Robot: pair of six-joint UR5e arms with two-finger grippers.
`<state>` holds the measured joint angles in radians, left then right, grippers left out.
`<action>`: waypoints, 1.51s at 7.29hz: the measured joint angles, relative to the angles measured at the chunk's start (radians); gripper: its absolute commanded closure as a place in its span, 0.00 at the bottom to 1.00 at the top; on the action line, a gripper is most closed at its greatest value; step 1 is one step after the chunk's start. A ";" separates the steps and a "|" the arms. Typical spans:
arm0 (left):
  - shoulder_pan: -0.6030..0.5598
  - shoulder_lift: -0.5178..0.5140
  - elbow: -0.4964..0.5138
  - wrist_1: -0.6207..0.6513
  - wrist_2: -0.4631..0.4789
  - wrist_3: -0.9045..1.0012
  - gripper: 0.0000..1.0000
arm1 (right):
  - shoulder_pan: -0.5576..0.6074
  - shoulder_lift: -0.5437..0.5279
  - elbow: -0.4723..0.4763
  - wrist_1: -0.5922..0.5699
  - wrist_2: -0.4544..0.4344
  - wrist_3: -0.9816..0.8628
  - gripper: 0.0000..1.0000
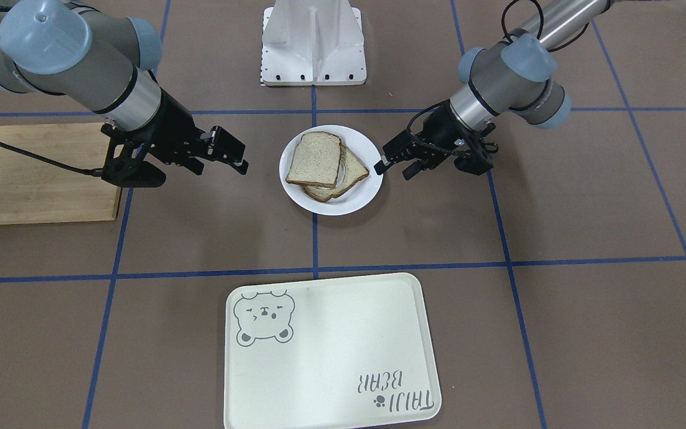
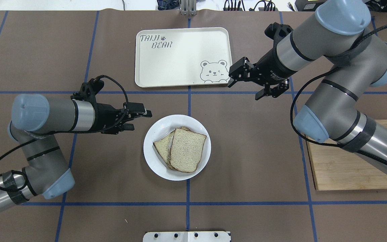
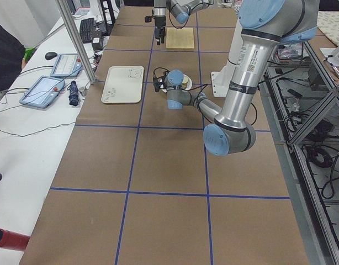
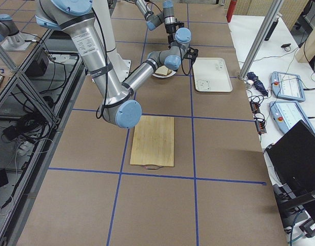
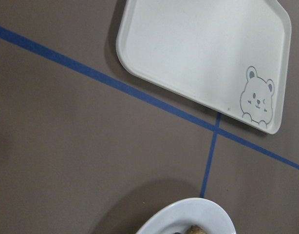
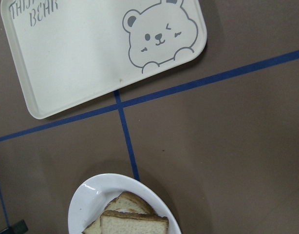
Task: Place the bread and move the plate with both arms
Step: 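Lower the left gripper to the plate rim nearest it and grasp it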
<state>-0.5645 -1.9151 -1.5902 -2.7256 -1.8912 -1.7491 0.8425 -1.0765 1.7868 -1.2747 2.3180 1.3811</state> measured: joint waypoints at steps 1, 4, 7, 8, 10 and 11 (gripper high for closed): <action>0.024 0.003 0.028 -0.043 0.026 0.000 0.03 | 0.006 -0.008 0.001 -0.013 0.000 -0.032 0.00; 0.056 0.005 0.058 -0.071 0.041 0.003 0.28 | 0.009 -0.017 0.002 -0.020 0.000 -0.052 0.00; 0.083 0.009 0.061 -0.073 0.041 0.003 0.29 | 0.014 -0.023 0.002 -0.020 0.001 -0.072 0.00; 0.088 0.015 0.062 -0.074 0.041 0.003 0.29 | 0.014 -0.024 0.002 -0.020 0.001 -0.076 0.00; 0.098 0.029 0.062 -0.084 0.041 0.003 0.29 | 0.014 -0.025 0.002 -0.020 0.001 -0.078 0.00; 0.100 0.029 0.061 -0.086 0.041 0.003 0.29 | 0.012 -0.025 0.002 -0.020 0.001 -0.079 0.00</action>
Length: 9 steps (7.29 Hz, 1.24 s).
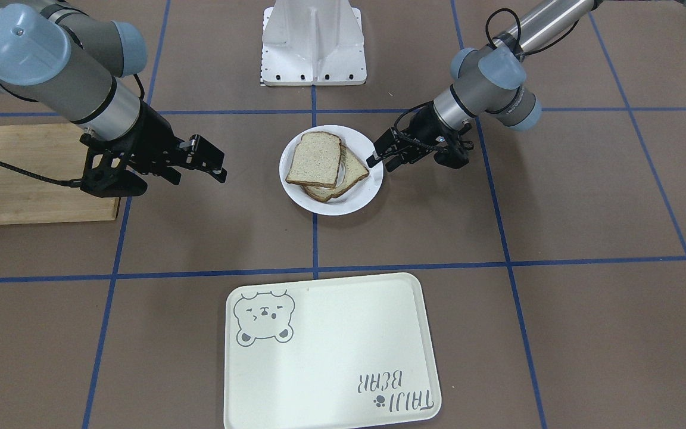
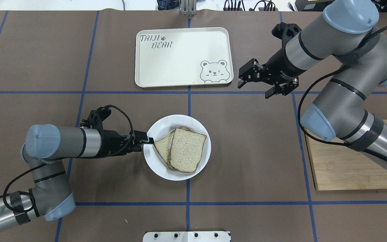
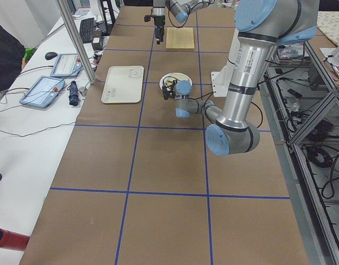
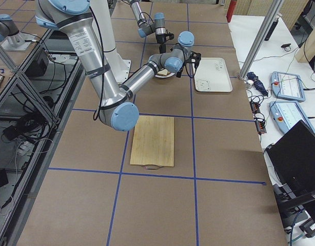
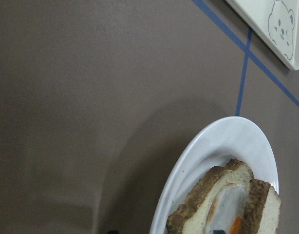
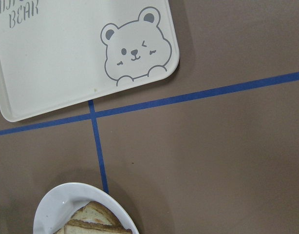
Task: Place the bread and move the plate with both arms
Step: 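Lower the left gripper to the plate rim nearest it and grasp it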
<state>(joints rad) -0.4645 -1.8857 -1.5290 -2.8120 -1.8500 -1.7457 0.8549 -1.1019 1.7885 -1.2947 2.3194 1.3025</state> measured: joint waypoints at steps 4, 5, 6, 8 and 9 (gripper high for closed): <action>0.029 -0.003 -0.002 0.000 0.002 0.000 0.33 | -0.003 -0.001 -0.002 0.000 0.003 0.000 0.00; 0.035 -0.005 -0.004 0.000 0.003 -0.001 0.41 | -0.003 -0.001 -0.001 0.000 0.004 0.000 0.00; 0.038 -0.006 -0.003 0.000 0.003 0.000 0.46 | -0.002 -0.001 -0.001 0.000 0.008 0.000 0.00; 0.044 -0.006 -0.002 0.000 0.011 0.000 0.75 | 0.000 -0.006 0.000 -0.001 0.016 0.000 0.00; 0.047 -0.007 -0.003 0.000 0.017 -0.002 0.82 | 0.001 -0.006 0.000 -0.001 0.016 0.000 0.00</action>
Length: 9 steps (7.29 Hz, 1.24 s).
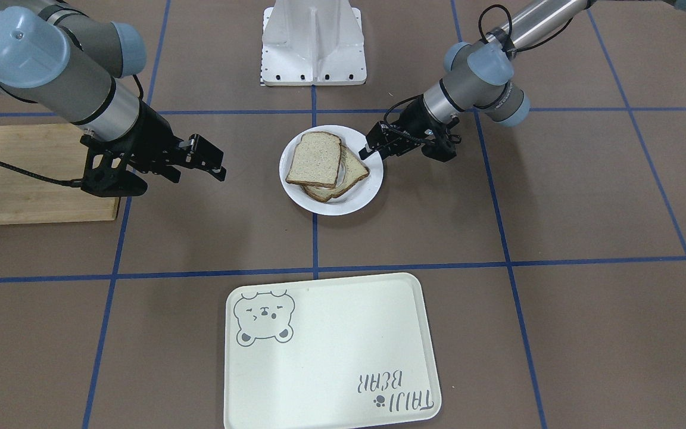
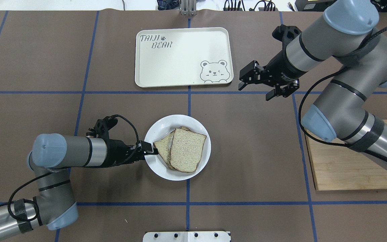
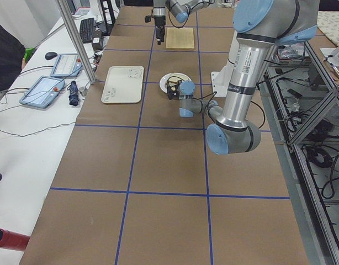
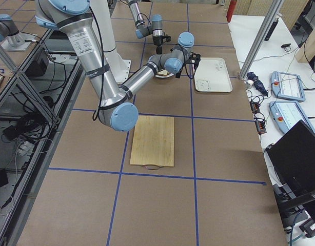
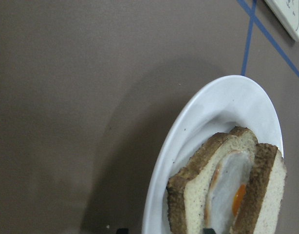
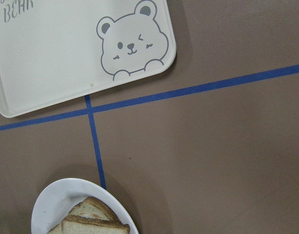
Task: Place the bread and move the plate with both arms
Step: 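Lower the left gripper to the plate rim nearest it and grasp it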
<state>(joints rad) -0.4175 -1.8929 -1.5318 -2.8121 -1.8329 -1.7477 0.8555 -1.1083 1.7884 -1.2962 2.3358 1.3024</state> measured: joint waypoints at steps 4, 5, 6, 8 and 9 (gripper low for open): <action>0.002 -0.002 -0.036 -0.002 0.002 -0.013 1.00 | 0.006 -0.001 0.002 0.001 0.000 0.000 0.00; 0.002 -0.003 -0.052 -0.003 0.000 -0.019 1.00 | 0.010 -0.001 0.003 0.001 0.000 0.000 0.00; 0.002 -0.005 -0.072 -0.004 -0.002 -0.043 1.00 | 0.016 -0.004 0.005 0.001 0.000 0.000 0.00; 0.001 -0.016 -0.115 -0.005 -0.002 -0.101 1.00 | 0.028 -0.014 0.009 0.001 0.000 -0.013 0.00; -0.003 -0.023 -0.126 -0.005 0.011 -0.120 1.00 | 0.032 -0.017 0.011 0.001 0.000 -0.024 0.00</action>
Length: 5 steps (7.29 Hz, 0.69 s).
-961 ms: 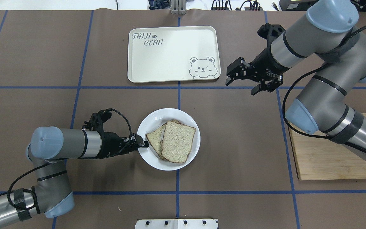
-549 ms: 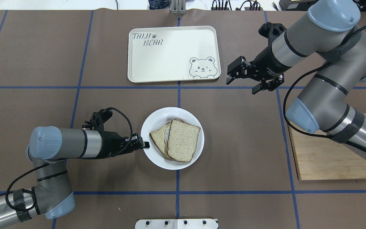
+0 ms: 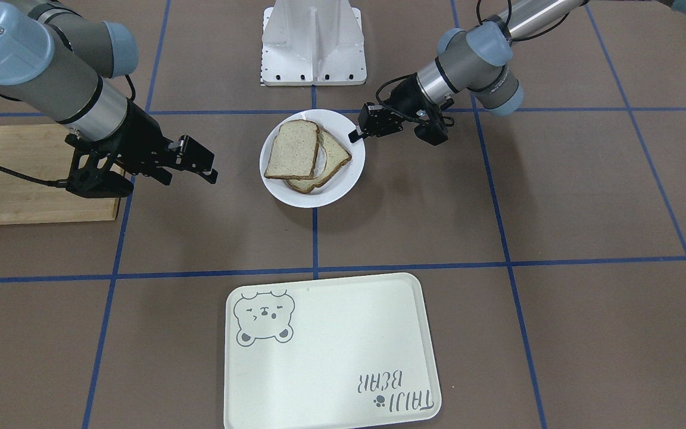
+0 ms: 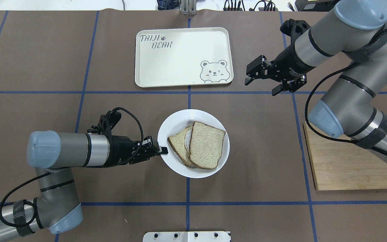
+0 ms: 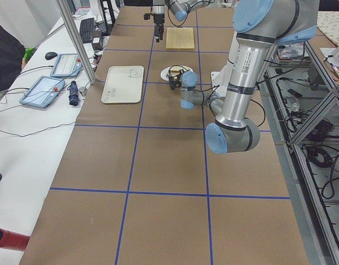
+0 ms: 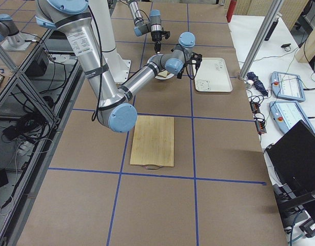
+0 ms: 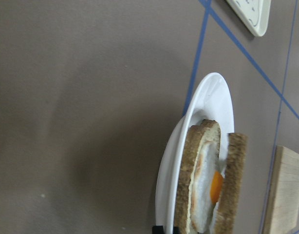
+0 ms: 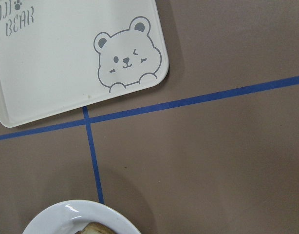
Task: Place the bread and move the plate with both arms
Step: 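Slide the plate with the left gripper onto the cream bear tray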
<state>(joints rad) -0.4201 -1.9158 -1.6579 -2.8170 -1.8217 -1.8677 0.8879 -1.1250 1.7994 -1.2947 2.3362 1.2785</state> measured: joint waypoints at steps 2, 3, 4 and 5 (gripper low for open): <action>-0.005 -0.051 0.015 0.006 0.170 -0.138 1.00 | 0.014 -0.007 0.007 0.000 -0.001 -0.020 0.00; -0.009 -0.085 0.051 0.013 0.289 -0.213 1.00 | 0.021 -0.015 0.010 0.000 -0.001 -0.029 0.00; -0.016 -0.114 0.113 0.024 0.388 -0.266 1.00 | 0.026 -0.021 0.017 0.000 0.000 -0.036 0.00; -0.028 -0.151 0.211 0.035 0.478 -0.300 1.00 | 0.029 -0.025 0.025 0.000 0.000 -0.039 0.00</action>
<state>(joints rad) -0.4477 -2.0672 -1.4472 -2.7817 -1.3434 -2.1680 0.9168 -1.1500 1.8246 -1.2950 2.3361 1.2395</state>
